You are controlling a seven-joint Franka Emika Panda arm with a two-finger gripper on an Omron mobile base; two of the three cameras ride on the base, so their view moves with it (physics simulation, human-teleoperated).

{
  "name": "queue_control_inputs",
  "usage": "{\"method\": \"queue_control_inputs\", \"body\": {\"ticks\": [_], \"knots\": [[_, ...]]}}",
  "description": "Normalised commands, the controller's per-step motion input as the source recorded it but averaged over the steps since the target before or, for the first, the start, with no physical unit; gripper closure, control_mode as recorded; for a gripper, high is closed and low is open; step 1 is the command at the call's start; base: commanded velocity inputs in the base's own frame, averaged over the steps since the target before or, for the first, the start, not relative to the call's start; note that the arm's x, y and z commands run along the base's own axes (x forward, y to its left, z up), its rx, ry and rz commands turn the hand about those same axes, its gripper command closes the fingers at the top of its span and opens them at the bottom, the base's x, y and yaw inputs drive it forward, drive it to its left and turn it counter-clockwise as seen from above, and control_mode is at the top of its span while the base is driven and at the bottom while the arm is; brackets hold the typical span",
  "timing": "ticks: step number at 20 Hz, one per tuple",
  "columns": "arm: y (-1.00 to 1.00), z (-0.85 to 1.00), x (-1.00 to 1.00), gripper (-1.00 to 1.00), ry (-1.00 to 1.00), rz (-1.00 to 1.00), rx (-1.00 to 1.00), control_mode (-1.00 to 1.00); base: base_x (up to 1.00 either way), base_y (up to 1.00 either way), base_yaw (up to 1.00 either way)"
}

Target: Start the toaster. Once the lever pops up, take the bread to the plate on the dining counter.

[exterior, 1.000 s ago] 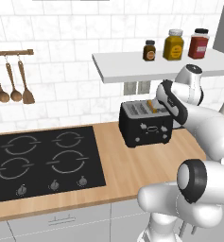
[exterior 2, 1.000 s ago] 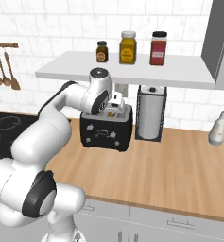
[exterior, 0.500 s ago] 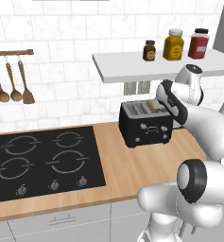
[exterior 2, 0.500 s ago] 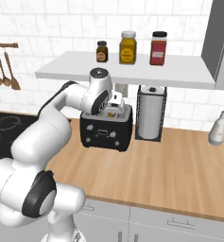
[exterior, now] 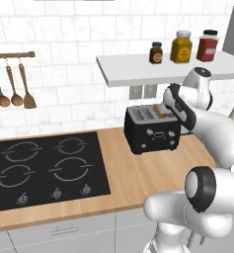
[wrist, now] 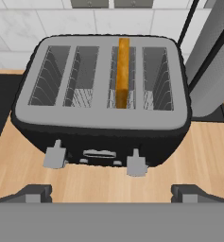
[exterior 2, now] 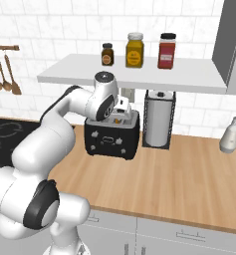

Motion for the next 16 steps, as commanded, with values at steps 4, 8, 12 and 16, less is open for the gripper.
{"method": "queue_control_inputs", "body": {"ticks": [4, 8, 12, 16], "knots": [[0.00, 0.00, 0.00, -1.00, 0.00, 0.00, 0.00, -1.00, 0.00, 0.00, 0.00], [0.00, 0.00, 0.00, -1.00, 0.00, 0.00, 0.00, -1.00, 0.00, 0.00, 0.00], [0.00, 0.00, 0.00, -1.00, 0.00, 0.00, 0.00, -1.00, 0.00, 0.00, 0.00], [0.00, 0.00, 0.00, -1.00, 0.00, 0.00, 0.00, -1.00, 0.00, 0.00, 0.00]]}}
